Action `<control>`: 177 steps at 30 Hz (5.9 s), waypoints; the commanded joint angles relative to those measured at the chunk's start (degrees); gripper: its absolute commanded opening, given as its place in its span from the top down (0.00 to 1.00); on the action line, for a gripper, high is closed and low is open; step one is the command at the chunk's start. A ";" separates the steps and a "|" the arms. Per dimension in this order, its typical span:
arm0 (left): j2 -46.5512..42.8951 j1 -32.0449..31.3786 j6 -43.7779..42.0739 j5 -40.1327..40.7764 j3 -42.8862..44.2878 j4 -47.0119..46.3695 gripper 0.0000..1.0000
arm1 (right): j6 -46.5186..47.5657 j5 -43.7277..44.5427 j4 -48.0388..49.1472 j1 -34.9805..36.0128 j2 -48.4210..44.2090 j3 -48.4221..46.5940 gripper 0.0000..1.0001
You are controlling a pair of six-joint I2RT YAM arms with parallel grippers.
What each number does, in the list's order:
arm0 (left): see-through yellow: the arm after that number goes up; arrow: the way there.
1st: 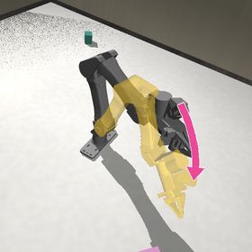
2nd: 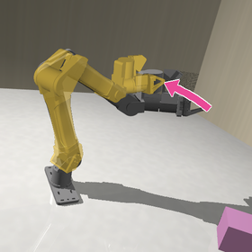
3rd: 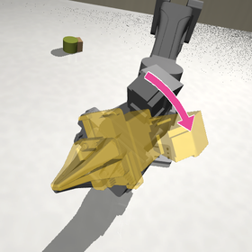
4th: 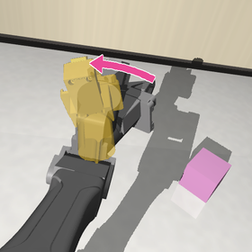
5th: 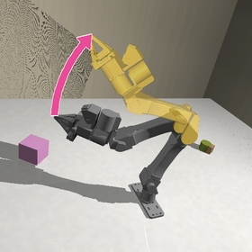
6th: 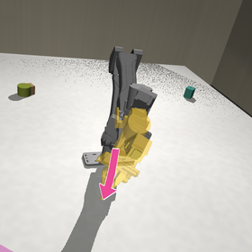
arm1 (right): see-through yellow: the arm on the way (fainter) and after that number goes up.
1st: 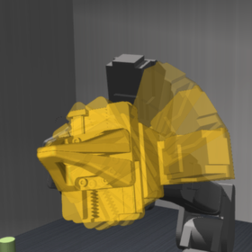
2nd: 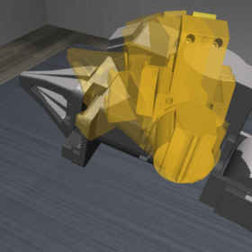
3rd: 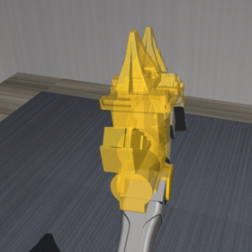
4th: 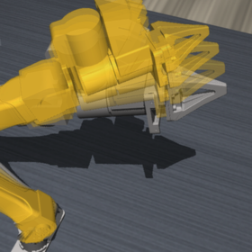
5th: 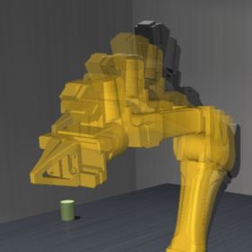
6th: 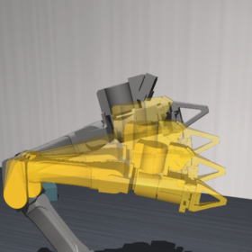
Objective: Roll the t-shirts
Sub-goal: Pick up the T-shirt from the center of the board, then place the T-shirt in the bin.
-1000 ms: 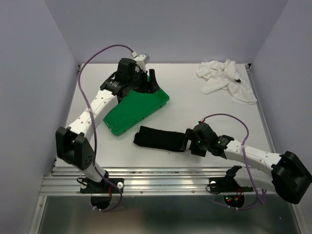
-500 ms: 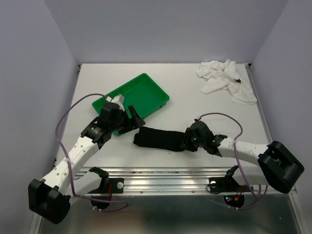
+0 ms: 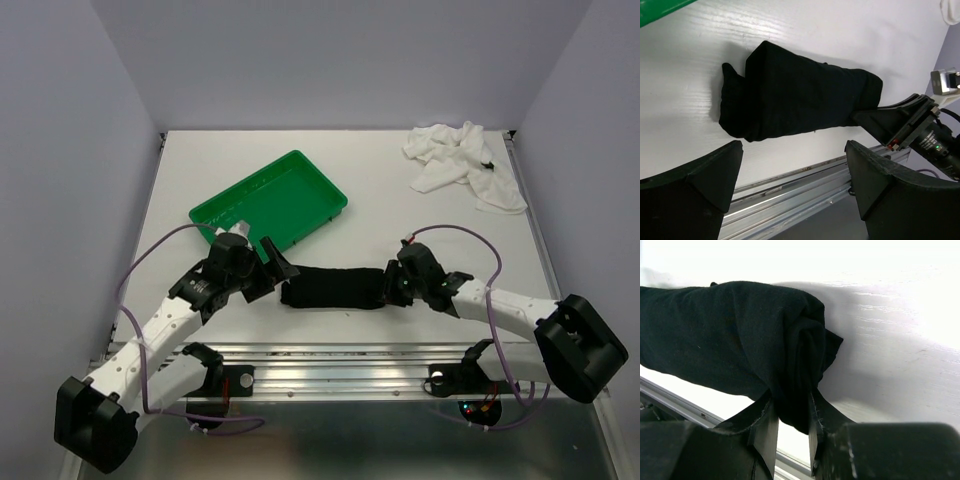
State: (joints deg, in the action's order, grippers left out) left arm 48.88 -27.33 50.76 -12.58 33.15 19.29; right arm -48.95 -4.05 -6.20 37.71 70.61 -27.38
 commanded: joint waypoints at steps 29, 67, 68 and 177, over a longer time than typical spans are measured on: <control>22.75 -4.04 -4.88 -3.16 -2.65 -11.64 0.12 | 5.27 -1.04 -5.32 -0.54 3.92 -4.44 0.92; 23.98 -8.09 0.30 -2.36 -2.83 -20.34 0.70 | 5.44 -2.53 -6.37 -0.54 3.57 -5.85 0.92; 24.15 -8.09 0.21 -2.19 -2.48 -20.43 0.87 | 5.62 -2.97 -6.37 -0.54 3.57 -5.93 0.92; 32.59 16.96 -20.88 11.44 16.42 0.40 0.58 | 31.19 -8.78 -28.34 -4.93 63.25 -90.75 0.62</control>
State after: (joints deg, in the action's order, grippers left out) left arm 81.71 -10.74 32.97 -1.50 47.18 13.47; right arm -20.21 -17.96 -34.57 33.54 137.56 -118.13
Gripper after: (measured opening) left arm 0.386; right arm 0.343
